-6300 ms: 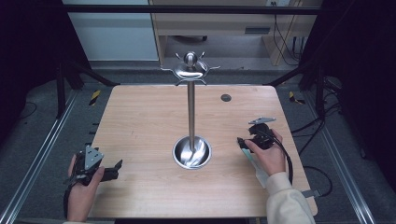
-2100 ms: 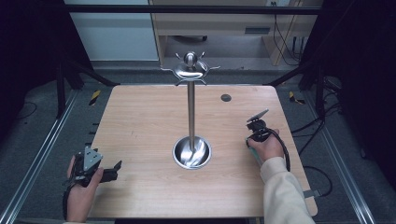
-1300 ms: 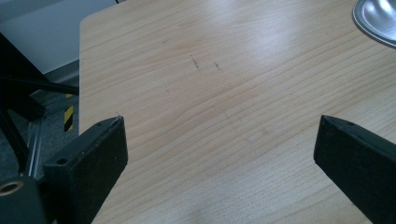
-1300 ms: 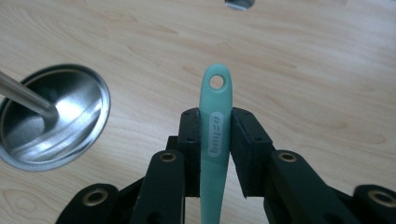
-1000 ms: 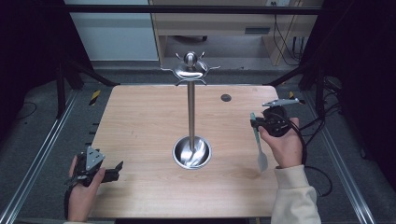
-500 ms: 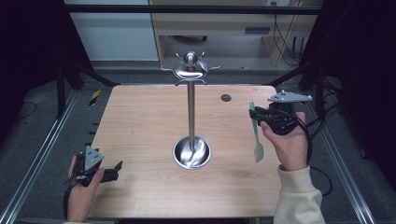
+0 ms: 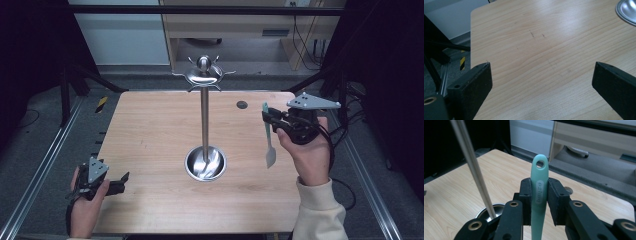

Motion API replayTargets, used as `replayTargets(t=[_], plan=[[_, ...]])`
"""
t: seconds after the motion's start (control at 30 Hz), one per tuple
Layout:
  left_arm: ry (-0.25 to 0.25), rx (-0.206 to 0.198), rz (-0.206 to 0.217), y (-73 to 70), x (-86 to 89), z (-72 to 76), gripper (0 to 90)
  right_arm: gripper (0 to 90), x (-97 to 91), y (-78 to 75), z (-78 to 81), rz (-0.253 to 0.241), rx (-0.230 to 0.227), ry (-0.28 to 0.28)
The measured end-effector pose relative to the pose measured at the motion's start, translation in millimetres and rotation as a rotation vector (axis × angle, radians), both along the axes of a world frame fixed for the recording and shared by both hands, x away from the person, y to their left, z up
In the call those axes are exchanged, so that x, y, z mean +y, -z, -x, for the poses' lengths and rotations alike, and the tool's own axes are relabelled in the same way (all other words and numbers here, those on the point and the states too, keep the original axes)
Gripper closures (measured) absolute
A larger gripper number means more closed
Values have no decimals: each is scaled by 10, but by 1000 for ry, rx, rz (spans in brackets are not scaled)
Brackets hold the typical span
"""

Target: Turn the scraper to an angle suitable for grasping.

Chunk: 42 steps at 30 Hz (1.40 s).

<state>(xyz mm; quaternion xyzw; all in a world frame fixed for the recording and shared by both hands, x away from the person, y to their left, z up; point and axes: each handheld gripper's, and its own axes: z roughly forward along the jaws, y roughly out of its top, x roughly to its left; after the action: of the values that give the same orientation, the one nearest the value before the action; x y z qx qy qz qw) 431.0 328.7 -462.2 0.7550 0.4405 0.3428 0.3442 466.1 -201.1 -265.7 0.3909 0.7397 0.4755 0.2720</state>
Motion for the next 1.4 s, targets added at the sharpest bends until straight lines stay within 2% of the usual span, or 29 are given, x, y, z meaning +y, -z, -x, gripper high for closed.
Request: replayTargets(t=[0.23,0.47,0.57,0.7,1.23,1.4], plan=[[1,4,-19,7,-25,-3,26,744,128,-181,97,9,-45,-48],[-2,4,-17,8,-24,8,26,744,273,-433,80,11,-85,-73],[-1,5,-14,9,-19,9,26,744,328,-421,123,-8,-107,-88],[3,-1,-14,-3,-20,6,26,744,369,-420,146,11,-116,-92],[0,-2,-8,-7,-3,6,26,743,509,-494,319,-8,-180,-150],[1,0,-10,-3,-4,6,26,744,503,-530,361,-37,-201,-161]])
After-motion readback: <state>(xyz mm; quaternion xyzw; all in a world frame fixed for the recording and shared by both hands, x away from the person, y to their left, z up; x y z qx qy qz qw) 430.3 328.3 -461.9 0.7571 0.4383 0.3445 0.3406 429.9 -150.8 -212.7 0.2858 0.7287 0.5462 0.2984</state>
